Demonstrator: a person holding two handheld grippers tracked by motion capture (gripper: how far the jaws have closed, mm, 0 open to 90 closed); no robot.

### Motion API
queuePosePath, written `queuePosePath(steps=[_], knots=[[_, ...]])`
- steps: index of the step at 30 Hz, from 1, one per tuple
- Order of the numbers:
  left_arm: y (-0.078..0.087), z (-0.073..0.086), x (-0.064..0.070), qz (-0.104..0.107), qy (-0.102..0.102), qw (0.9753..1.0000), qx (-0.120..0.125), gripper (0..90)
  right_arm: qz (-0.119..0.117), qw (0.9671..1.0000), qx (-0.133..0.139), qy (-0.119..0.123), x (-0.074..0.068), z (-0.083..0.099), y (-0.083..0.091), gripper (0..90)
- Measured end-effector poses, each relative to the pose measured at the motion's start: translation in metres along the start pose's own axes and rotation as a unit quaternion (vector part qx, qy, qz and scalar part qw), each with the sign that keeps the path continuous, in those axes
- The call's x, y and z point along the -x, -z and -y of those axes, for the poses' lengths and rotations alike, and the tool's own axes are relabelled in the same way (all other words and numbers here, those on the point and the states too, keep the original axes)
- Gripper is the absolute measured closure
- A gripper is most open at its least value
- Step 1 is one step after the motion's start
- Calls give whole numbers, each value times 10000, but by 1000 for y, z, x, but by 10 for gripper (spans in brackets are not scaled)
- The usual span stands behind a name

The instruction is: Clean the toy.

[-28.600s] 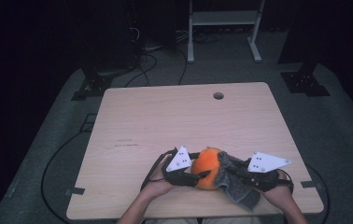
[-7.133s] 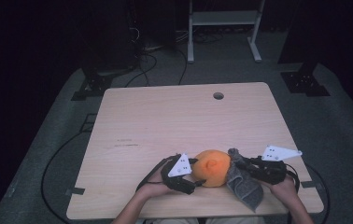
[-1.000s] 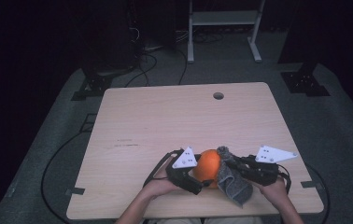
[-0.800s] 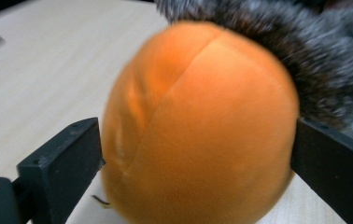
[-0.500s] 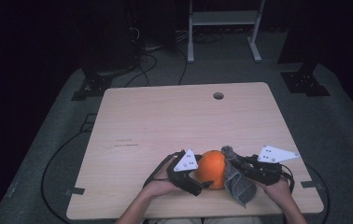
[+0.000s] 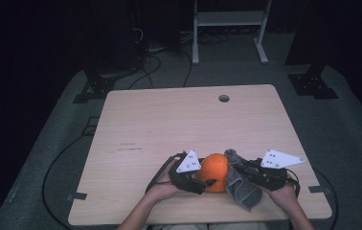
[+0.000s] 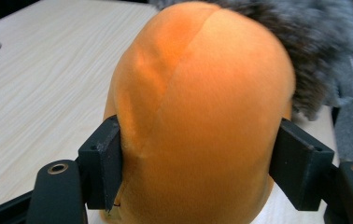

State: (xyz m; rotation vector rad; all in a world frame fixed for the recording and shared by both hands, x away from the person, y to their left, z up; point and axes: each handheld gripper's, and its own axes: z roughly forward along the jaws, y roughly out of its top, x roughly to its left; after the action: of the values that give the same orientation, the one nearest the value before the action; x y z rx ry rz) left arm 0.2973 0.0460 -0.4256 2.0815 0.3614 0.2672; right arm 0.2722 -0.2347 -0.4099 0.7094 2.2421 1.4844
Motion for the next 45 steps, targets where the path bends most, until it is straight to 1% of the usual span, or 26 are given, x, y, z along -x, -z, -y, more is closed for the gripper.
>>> queuePosePath(steps=[2,4,5,7,8,10,12,13,16,18,21,22,24,25,26,27,29,30,31,32,35,37,40,42,43,45], knots=[[-1,1,0,-79,100,9999,-33,269,21,9998,7,215,-11,-8,0,778],[-4,1,2,-109,181,9998,-13,268,-148,9990,69,420,-22,-16,0,778],[-5,1,4,-105,105,9999,-57,267,-198,9984,62,526,-27,-20,-1,778],[-5,1,8,-69,14,9999,-102,264,-41,9965,-108,829,-34,-24,-4,778],[-4,1,9,4,0,10000,-91,264,-27,9967,-125,807,-33,-23,-4,778],[-3,2,10,132,-103,9998,-58,264,-69,9983,-47,585,-22,-18,-2,778],[-2,3,8,225,-160,9996,-34,245,-179,9996,78,226,-8,-9,0,777],[-2,3,7,261,-164,9995,-10,230,-167,9998,76,101,-3,-4,1,778],[-4,3,5,115,-131,9998,74,176,-152,9998,63,-89,5,3,3,777],[-7,3,5,-39,-88,9999,67,155,-52,10000,2,10,2,1,3,778],[-9,3,9,-208,-25,9998,66,210,90,9994,-46,338,-10,-8,4,778],[-10,3,10,-239,30,9997,93,223,37,9990,-36,449,-17,-13,4,778],[-13,3,13,-286,43,9995,115,235,-232,9976,63,647,-29,-21,1,778],[-13,3,15,-299,1,9995,102,240,-235,9966,-2,794,-34,-24,-2,778],[-12,2,16,-304,-79,9995,87,248,-131,9953,-120,955,-36,-26,-4,778],[-11,2,16,-271,-104,9995,93,260,-105,9953,-134,956,-34,-26,-5,778],[-8,1,14,-137,-85,9998,103,285,-86,9976,22,680,-22,-21,-3,778],[-7,1,13,-61,-156,9998,59,288,2,9984,93,562,-15,-17,-1,778],[-7,2,13,-4,-184,9998,61,290,145,9987,82,487,-8,-12,1,778],[-7,2,12,1,-209,9998,48,291,199,9991,64,360,-3,-7,3,779],[-8,2,10,-74,-69,9999,94,287,262,9995,4,194,4,3,7,778],[-8,2,7,-149,166,9996,149,274,229,9995,43,205,0,3,10,779],[-8,4,-1,-208,703,9969,278,270,67,9989,86,464,-16,-3,9,779],[-7,6,-6,-217,941,9949,307,267,-108,9978,50,655,-28,-8,5,778],[-6,7,-7,-205,982,9945,303,267,-176,9970,9,752,-32,-10,2,778],[-6,8,-6,-212,995,9943,316,267,-122,9958,-115,902,-37,-13,-3,778]])
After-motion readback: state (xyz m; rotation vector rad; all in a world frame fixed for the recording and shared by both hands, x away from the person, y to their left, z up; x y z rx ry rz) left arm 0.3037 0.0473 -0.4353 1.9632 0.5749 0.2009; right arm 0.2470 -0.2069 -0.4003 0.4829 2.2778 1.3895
